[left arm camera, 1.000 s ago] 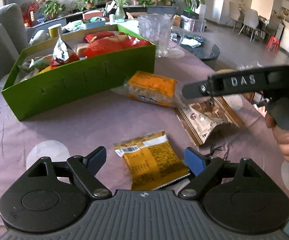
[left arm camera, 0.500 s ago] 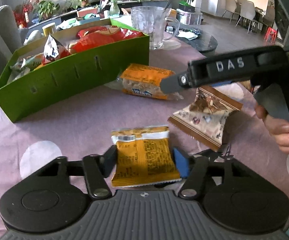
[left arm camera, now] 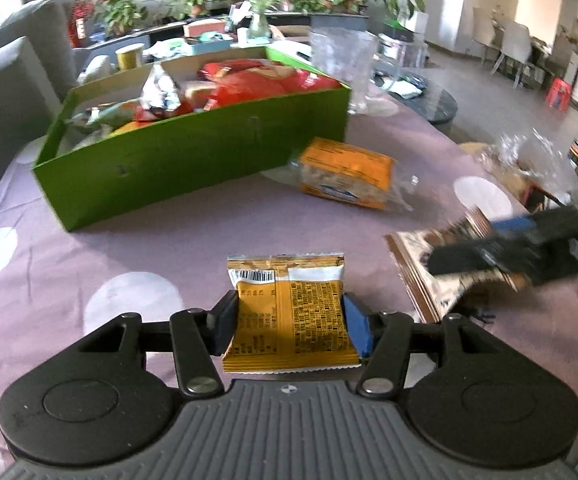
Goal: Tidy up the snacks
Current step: 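Close the left tool on the yellow biscuit packet while the right tool approaches the brown patterned packet, then close the right tool on the brown patterned packet and lift it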
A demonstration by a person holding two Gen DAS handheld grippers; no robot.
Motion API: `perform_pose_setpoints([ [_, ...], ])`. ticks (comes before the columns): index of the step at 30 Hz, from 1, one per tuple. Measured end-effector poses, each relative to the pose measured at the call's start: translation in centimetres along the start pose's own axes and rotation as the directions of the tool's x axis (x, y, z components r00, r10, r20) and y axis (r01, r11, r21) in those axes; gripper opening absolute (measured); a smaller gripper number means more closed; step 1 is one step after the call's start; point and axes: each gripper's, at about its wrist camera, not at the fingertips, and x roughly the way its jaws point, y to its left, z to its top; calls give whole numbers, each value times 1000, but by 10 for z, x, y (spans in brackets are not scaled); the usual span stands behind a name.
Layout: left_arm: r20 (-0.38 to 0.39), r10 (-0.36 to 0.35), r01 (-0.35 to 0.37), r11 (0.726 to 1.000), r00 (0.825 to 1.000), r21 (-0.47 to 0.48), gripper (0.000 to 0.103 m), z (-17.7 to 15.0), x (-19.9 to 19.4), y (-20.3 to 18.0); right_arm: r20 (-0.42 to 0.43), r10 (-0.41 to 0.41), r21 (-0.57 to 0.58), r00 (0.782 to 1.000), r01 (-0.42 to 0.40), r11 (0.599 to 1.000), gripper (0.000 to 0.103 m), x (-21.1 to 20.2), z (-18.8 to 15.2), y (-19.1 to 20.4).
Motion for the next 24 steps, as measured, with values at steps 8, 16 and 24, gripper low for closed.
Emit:
perform_pose_setpoints([
  [8,46,40,-37,997,998,-61,52,0,-13,20,0,-60,-58,998,60,997,62,-6,-16,24],
  [16,67,38,-33,996,997,-81,52,-5,-21,28,4,-154,-155,988,153,976,62,0,-20,49],
  [24,63,45,-38,993,997,-109,52,-8,-22,35,14,-207,-328,978,200,923,66,-12,-24,53],
])
